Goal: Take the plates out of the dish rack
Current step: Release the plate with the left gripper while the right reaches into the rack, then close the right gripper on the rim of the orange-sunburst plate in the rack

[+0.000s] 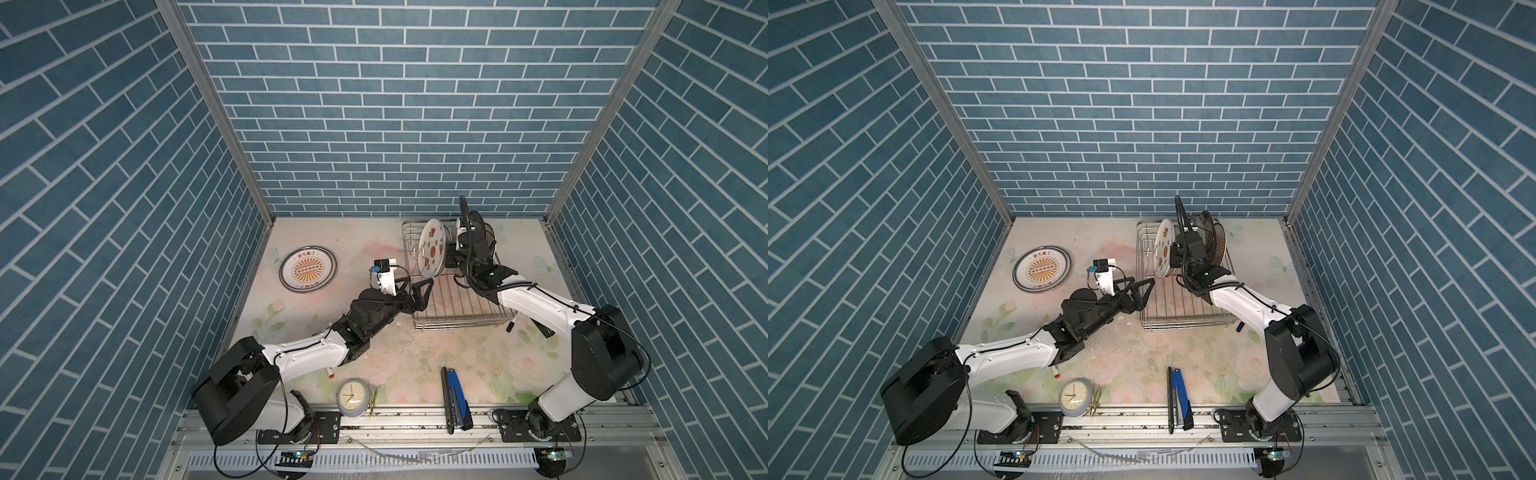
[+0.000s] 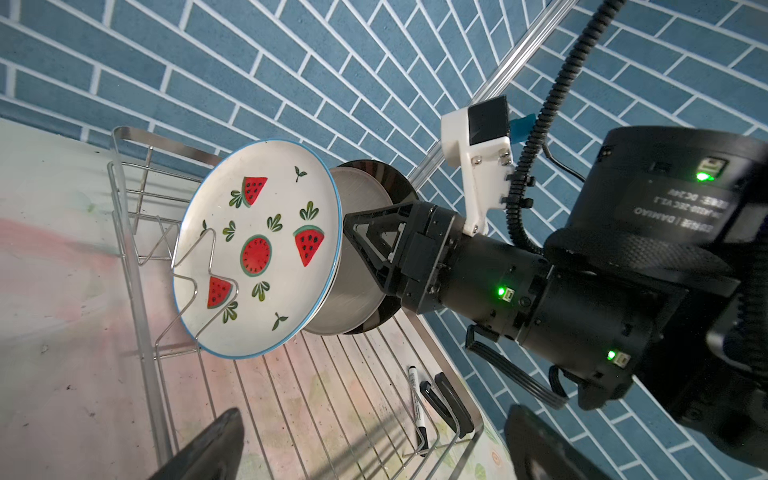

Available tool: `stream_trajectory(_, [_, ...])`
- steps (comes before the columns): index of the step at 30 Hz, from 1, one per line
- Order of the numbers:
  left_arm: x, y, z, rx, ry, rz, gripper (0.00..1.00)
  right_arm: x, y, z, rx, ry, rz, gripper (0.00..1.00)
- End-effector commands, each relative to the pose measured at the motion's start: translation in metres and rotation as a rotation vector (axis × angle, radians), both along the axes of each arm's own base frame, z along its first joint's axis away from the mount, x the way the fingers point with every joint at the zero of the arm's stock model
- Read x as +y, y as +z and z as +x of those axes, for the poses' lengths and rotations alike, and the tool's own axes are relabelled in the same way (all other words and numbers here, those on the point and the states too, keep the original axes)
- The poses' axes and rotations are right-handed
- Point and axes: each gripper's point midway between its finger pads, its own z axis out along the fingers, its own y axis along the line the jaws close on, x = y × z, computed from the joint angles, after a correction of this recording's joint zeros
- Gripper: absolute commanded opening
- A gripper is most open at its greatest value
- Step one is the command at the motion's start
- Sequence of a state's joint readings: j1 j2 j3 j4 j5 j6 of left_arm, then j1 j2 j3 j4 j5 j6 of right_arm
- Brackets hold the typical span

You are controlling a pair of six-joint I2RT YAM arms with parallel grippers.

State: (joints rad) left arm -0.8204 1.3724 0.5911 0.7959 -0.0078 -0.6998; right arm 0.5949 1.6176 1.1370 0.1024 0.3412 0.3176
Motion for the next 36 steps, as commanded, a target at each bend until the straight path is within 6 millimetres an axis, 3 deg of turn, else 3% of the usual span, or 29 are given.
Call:
stream_trajectory(1, [0.006,0.003,-0.001,-0.007,0.018,-0.001,1.00,-0.004,0.006,0.010,0.009,-0.044,-0.014,0.41])
stream_trajectory(22, [0.036,-0.005,0.001,-0.007,0.146,0.018,1.00,0.002,-0.019,0.025,0.003,-0.110,-0.036,0.25])
stream_trajectory(36, [0.059,-0.007,-0.002,-0.001,0.231,0.027,1.00,0.003,-0.021,0.027,-0.080,-0.219,-0.132,0.18])
